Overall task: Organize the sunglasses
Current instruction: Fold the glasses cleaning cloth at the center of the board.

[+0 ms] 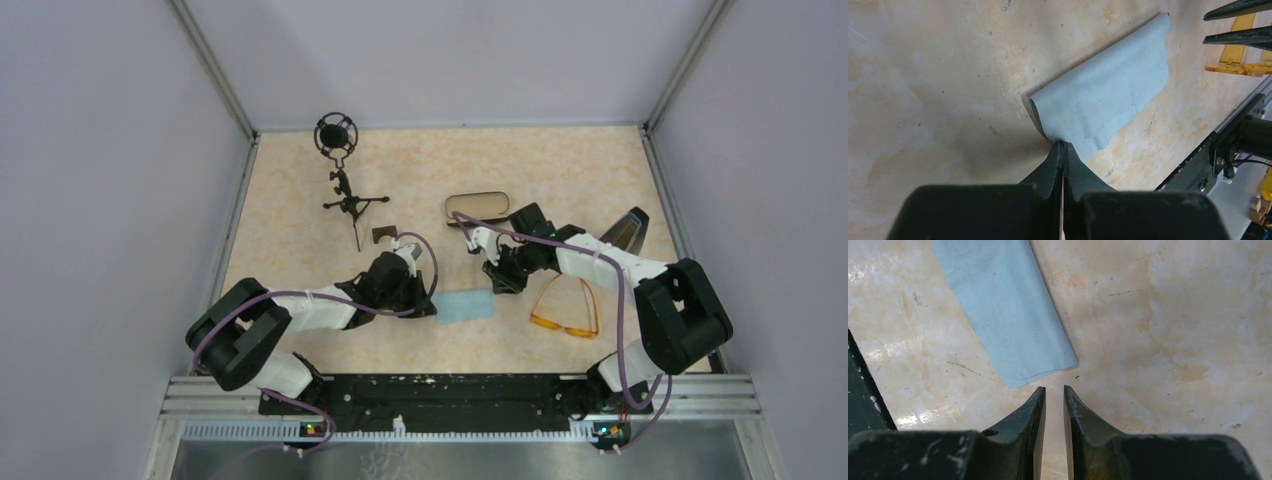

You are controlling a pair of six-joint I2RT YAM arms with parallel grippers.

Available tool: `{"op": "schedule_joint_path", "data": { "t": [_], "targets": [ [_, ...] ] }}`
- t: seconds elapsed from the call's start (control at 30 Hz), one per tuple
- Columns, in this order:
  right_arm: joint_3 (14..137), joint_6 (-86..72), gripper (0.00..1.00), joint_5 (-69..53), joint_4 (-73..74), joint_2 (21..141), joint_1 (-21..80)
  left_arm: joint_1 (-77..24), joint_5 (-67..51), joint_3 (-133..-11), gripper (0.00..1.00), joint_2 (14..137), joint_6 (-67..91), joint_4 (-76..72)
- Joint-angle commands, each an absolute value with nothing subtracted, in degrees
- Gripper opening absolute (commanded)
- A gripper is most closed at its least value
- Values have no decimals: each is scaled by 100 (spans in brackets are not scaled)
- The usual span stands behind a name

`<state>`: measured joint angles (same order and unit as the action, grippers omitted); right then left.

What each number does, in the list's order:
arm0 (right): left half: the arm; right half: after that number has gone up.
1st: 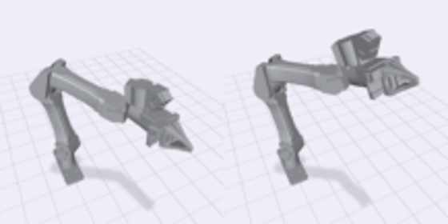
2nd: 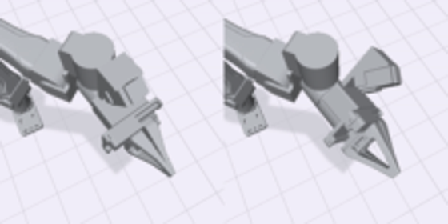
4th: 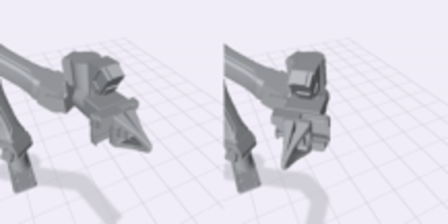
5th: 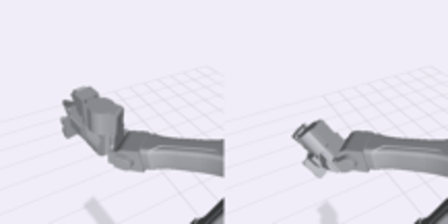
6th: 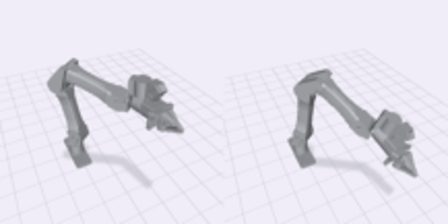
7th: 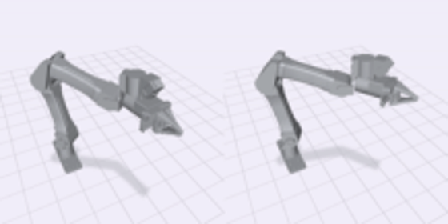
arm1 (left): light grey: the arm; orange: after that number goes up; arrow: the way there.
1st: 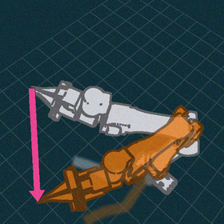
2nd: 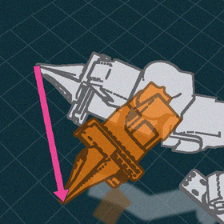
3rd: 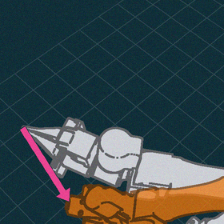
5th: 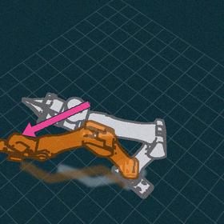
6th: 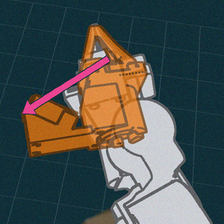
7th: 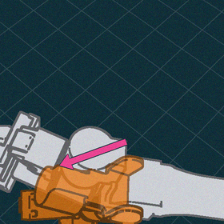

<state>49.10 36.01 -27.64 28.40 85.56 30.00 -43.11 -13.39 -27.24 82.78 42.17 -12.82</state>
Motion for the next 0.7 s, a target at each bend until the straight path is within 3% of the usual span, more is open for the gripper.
{"op": "schedule_joint_path", "data": {
  "t": [0.0, 0.67],
  "targets": [
    [4868, 3737, 21, -3125, 2880, 8617, 3123, -4298, -1258, -2883, 0, 8145, 4168, -1224],
    [5014, 3522, 27, -3230, 2831, 8700, 3210, -4298, -1333, -3131, 0, 8069, 4214, -1398]
  ]
}}
